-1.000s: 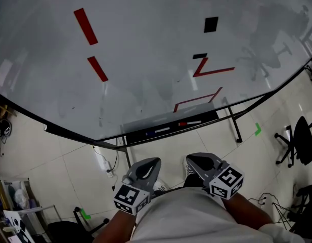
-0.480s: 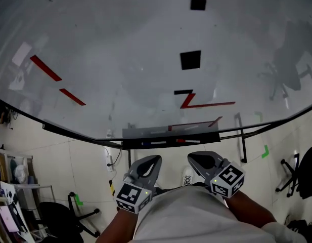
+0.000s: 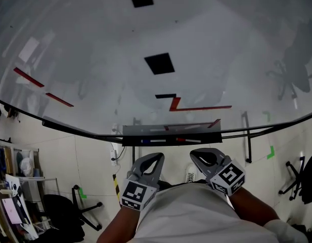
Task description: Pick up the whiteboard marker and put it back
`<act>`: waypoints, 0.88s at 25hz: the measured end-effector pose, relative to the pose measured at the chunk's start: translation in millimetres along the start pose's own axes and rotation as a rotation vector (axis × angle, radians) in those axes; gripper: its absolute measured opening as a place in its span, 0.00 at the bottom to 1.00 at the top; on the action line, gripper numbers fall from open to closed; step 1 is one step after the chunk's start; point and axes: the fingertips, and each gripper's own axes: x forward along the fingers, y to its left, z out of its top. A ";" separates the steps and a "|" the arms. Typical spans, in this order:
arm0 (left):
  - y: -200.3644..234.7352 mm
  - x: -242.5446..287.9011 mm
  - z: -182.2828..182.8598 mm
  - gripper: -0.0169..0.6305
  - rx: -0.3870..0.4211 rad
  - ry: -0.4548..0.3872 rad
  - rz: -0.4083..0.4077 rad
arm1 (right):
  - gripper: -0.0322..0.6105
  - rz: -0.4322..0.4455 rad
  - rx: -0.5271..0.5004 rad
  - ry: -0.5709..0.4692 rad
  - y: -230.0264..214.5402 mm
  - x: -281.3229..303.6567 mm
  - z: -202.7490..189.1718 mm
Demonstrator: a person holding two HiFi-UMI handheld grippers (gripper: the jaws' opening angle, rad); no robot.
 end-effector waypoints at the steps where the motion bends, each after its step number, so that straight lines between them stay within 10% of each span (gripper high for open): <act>1: 2.9 0.5 -0.4 0.05 0.000 0.006 -0.010 | 0.05 -0.016 0.009 -0.007 -2.2 2.6 2.3; 13: 32.5 5.7 0.2 0.05 0.038 0.021 -0.152 | 0.05 -0.170 0.033 0.002 -6.3 26.6 0.4; 22: 39.7 5.6 -2.6 0.05 0.033 0.024 -0.187 | 0.05 -0.223 -0.143 0.105 -12.6 39.8 -3.2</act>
